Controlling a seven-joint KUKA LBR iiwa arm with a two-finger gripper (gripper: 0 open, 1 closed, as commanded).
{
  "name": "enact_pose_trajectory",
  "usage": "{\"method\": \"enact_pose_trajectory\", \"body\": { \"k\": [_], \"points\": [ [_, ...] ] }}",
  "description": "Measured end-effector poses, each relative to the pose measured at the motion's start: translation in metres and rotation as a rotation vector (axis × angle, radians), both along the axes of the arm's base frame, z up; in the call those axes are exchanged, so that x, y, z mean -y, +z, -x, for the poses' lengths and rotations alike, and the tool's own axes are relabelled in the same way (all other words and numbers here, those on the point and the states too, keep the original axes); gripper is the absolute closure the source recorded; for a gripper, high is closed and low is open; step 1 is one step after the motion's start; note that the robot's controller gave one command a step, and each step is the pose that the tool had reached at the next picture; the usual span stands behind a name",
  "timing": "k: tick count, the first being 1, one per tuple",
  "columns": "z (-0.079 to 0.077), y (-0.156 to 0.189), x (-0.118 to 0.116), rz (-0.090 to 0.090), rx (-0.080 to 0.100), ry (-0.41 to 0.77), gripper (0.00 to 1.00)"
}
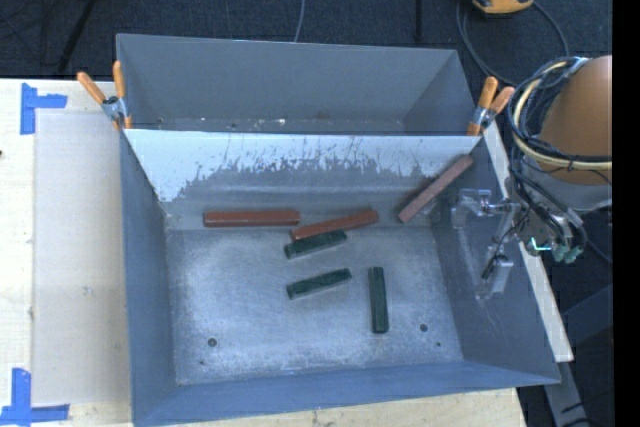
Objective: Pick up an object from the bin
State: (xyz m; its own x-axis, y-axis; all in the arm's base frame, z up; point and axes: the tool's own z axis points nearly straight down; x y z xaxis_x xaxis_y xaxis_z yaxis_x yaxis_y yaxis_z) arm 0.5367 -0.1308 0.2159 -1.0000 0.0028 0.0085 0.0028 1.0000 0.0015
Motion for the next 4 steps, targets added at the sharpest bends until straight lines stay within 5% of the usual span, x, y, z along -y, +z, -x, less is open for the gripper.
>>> {"method": "enact_pose_trajectory", "body": {
  "k": [1, 2, 3, 4],
  "points": [
    [-0.002, 0.004, -0.001, 0.001, 0.008, 0.004, 0.0],
    [-0.019, -0.048, -0.052, 0.003, 0.015, -0.017, 0.0],
    [-0.054, -0.075, -0.075, -0.004, 0.005, 0.115, 0.0],
    [-0.045, -0.108, -0.103, 0.004, 0.013, 0.163, 0.0]
  ]
}}
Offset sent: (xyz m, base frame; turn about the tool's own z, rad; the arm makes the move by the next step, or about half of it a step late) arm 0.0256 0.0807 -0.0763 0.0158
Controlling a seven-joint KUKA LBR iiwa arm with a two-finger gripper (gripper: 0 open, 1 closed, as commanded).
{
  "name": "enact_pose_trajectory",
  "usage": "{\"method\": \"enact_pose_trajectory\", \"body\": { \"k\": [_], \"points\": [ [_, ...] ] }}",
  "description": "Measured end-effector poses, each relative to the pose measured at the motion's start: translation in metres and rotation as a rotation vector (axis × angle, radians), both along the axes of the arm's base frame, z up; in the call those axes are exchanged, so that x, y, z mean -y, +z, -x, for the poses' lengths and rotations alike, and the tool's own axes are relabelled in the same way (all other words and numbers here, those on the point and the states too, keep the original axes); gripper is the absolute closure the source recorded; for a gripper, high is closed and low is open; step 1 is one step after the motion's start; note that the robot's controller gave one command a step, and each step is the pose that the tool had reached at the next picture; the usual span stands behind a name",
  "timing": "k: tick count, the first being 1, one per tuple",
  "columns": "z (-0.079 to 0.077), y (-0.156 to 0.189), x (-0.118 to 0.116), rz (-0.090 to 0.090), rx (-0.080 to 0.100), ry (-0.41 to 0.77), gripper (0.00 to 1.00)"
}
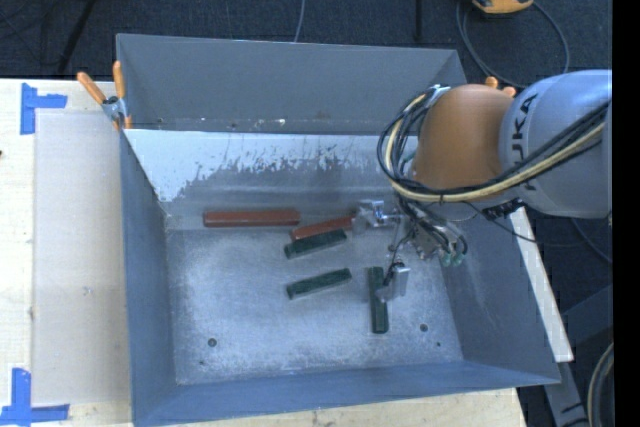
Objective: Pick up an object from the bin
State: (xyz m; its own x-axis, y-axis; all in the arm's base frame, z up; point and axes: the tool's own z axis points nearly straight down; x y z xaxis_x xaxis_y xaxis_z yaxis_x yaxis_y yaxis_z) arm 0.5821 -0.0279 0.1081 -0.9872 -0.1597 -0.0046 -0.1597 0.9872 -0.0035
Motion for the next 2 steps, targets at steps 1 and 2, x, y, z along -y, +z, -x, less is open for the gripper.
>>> {"method": "enact_pose_trajectory", "body": {
  "k": [1, 2],
  "points": [
    [-0.004, -0.024, -0.033, -0.007, -0.009, 0.178, 0.0],
    [0.021, -0.027, -0.068, -0.003, -0.007, 0.188, 1.0]
  ]
}}
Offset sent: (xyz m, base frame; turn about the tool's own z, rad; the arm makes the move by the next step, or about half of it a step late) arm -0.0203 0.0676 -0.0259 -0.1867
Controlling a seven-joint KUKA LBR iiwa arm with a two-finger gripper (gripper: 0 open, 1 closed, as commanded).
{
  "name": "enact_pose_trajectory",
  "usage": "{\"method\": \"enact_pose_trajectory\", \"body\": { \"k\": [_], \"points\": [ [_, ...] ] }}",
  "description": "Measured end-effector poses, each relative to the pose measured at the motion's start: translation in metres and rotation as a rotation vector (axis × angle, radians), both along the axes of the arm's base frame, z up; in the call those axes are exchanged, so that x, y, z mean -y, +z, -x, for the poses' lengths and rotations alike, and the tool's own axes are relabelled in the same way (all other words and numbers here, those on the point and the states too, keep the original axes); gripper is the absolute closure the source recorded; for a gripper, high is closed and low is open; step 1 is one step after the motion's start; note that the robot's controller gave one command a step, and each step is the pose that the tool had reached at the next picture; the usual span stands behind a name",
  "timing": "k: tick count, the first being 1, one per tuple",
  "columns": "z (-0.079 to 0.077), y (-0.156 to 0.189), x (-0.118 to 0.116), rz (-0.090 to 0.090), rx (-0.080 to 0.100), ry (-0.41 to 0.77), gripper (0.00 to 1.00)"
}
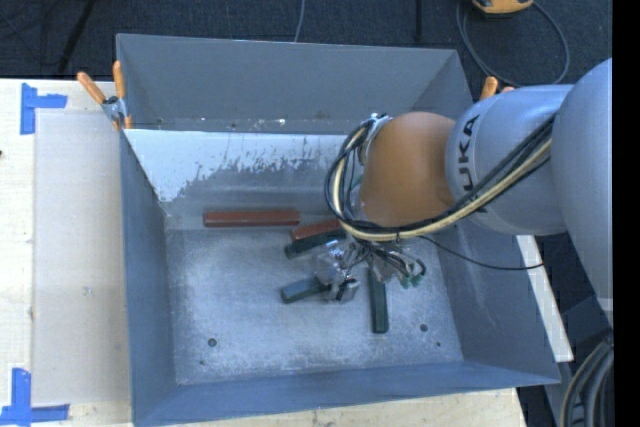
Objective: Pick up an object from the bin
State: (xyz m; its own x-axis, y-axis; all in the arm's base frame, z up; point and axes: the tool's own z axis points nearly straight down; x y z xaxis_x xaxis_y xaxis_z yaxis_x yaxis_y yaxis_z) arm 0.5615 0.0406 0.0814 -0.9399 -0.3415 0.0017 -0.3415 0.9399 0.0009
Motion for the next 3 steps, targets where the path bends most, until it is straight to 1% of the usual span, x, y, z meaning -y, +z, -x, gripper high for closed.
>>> {"method": "enact_pose_trajectory", "body": {
  "k": [1, 2, 3],
  "points": [
    [0.0, 0.0, 0.0, 0.0, 0.0, 0.001, 1.0],
    [-0.01, 0.109, -0.009, 0.0, 0.003, -0.043, 1.0],
    [-0.01, 0.109, -0.009, 0.0, 0.003, -0.042, 1.0]
  ]
}}
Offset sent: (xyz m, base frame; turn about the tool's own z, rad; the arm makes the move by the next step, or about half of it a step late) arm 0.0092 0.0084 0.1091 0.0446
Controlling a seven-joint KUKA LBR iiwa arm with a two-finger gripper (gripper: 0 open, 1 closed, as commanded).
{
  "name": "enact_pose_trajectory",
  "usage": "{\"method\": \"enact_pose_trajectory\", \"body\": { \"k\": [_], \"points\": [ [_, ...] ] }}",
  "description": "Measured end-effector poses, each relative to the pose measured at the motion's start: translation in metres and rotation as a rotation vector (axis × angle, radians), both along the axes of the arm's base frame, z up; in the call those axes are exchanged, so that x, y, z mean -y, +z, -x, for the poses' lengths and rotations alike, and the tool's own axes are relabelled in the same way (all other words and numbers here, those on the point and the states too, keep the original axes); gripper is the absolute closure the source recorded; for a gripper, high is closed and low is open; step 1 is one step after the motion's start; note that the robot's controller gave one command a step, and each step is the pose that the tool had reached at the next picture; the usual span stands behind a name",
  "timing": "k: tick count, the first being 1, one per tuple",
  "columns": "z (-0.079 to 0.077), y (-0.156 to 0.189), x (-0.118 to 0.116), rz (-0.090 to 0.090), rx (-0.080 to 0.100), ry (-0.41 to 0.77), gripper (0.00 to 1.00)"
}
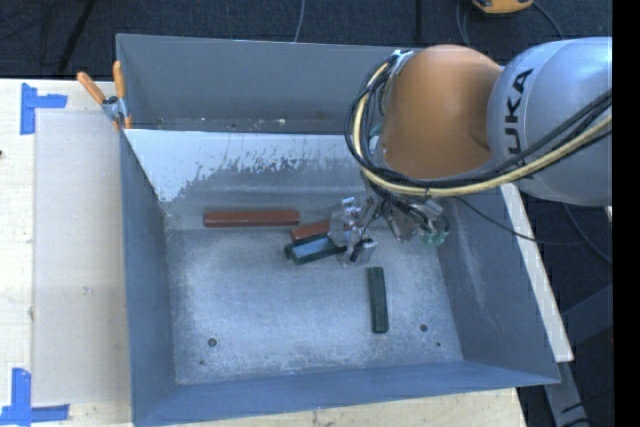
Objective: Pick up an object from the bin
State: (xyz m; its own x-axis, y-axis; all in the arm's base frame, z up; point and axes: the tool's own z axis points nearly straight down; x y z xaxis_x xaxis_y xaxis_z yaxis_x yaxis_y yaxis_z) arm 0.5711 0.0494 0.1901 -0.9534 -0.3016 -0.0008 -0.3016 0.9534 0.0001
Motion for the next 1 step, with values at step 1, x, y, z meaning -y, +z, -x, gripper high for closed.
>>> {"method": "enact_pose_trajectory", "body": {
  "k": [1],
  "points": [
    [0.0059, 0.0658, 0.0048, 0.0, 0.001, -0.046, 1.0]
  ]
}}
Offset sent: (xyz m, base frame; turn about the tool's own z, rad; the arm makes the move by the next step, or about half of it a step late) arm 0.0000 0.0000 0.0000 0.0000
